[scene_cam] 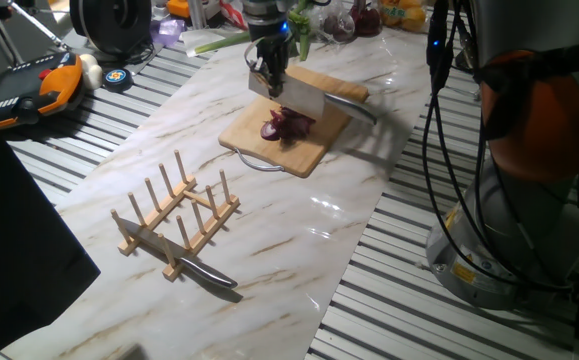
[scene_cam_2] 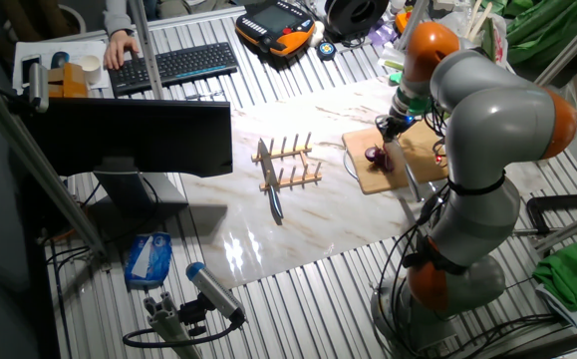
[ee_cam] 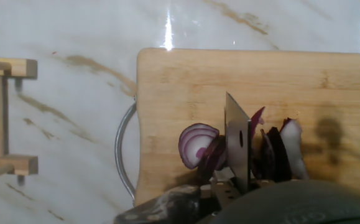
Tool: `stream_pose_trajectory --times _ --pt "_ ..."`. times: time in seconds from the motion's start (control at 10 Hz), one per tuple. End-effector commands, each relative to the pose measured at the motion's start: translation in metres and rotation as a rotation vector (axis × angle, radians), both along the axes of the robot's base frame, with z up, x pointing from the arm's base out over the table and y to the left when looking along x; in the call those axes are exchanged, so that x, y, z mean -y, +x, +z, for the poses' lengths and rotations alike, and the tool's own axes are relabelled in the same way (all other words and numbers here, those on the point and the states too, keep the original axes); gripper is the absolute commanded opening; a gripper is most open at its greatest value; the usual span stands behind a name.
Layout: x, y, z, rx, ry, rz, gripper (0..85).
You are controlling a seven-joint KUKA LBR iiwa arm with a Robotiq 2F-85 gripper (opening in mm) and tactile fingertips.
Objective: Chop the onions
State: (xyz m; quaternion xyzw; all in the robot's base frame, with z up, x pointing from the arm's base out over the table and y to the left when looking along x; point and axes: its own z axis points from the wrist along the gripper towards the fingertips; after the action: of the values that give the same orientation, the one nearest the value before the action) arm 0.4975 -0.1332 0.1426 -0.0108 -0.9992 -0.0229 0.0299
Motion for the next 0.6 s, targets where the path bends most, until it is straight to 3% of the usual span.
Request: stream_pose_trajectory --times 0.0,0.5 --pt "0.0 0.0 0.0 -0.001 0.002 -0.008 0.7" --pt "0.0 0.0 0.0 -0.005 -0.029 -0.007 0.7"
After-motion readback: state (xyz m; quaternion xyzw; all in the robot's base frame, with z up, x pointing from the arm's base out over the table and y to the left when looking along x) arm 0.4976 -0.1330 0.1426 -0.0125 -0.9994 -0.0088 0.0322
